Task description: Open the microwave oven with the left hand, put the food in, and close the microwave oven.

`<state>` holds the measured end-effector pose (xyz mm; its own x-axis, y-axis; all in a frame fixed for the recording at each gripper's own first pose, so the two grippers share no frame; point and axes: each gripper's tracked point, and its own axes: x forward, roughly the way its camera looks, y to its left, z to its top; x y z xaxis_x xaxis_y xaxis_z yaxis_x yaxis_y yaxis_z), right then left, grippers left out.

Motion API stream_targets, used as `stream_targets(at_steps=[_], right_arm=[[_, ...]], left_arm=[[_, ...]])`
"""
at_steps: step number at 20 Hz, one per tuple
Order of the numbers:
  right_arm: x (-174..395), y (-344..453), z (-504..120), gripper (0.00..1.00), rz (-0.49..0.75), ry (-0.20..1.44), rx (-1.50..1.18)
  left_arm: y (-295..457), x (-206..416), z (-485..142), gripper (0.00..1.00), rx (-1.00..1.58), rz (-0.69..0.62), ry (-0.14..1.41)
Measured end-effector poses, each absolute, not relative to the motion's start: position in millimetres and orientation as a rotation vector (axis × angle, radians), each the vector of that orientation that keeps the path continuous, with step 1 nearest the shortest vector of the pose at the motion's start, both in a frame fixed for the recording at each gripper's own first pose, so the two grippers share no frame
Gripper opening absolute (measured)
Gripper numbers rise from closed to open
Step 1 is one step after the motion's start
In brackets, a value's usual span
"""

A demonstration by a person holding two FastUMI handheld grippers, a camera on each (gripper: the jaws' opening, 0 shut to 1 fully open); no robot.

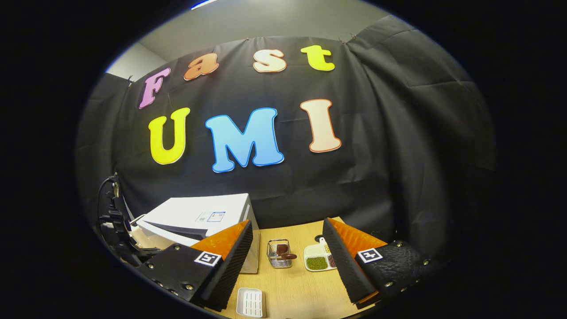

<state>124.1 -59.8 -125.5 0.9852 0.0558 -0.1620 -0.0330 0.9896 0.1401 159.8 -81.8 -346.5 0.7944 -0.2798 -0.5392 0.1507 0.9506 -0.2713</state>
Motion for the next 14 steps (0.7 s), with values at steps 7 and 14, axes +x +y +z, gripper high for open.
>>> stream_targets(at_steps=[7,14], right_arm=[[134.6,-62.8,-126.1,0.96,0.04,0.17,0.128],[136.6,-65.0,-127.6,0.96,0.033,0.175,0.129]], left_arm=[[-83.8,193.1,-353.8,0.07,-0.226,-0.2,0.612],[-88.1,198.2,-354.8,0.07,-0.251,-0.204,0.611]])
